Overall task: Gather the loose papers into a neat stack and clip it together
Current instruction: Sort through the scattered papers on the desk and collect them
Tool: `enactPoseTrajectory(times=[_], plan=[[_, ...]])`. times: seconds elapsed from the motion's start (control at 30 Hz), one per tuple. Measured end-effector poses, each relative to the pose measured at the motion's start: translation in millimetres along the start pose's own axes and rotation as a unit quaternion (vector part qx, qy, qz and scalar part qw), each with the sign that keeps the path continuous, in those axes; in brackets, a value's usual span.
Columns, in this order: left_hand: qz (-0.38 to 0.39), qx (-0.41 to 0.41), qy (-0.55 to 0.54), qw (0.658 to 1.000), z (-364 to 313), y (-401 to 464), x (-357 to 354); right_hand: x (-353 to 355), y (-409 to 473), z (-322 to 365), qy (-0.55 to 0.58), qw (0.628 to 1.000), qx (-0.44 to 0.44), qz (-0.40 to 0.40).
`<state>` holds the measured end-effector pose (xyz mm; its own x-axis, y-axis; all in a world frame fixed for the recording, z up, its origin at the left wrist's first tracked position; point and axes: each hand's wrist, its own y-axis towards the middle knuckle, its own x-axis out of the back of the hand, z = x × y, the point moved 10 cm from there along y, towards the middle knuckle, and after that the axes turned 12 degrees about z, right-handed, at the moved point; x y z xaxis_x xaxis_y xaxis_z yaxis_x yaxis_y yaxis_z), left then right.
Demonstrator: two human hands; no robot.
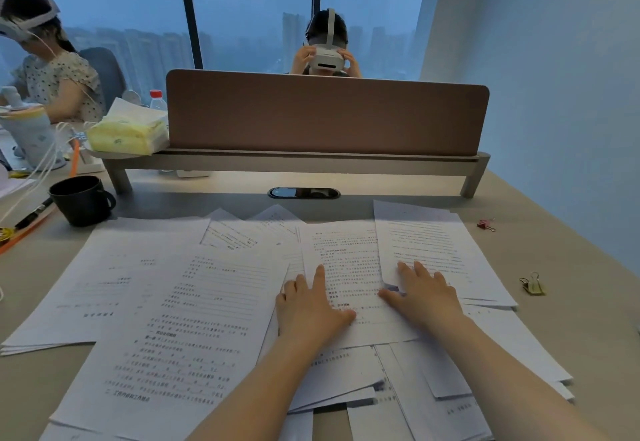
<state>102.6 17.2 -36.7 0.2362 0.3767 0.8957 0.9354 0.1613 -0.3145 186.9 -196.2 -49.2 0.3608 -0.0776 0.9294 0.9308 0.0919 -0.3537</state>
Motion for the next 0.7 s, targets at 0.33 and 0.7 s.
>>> enactPoseTrajectory(times=[0.33, 0.7], plan=[[-0.004, -0.026, -0.084, 0.996, -5.1, 5.6, -0.9, 15.3, -7.5, 9.5, -0.114, 0.989, 0.037, -0.082], [-0.022, -0.054, -0.381, 0.923, 0.7, -0.4, 1.1, 33.4, -33.9, 34.1, -0.07, 0.982, 0.08, -0.156]])
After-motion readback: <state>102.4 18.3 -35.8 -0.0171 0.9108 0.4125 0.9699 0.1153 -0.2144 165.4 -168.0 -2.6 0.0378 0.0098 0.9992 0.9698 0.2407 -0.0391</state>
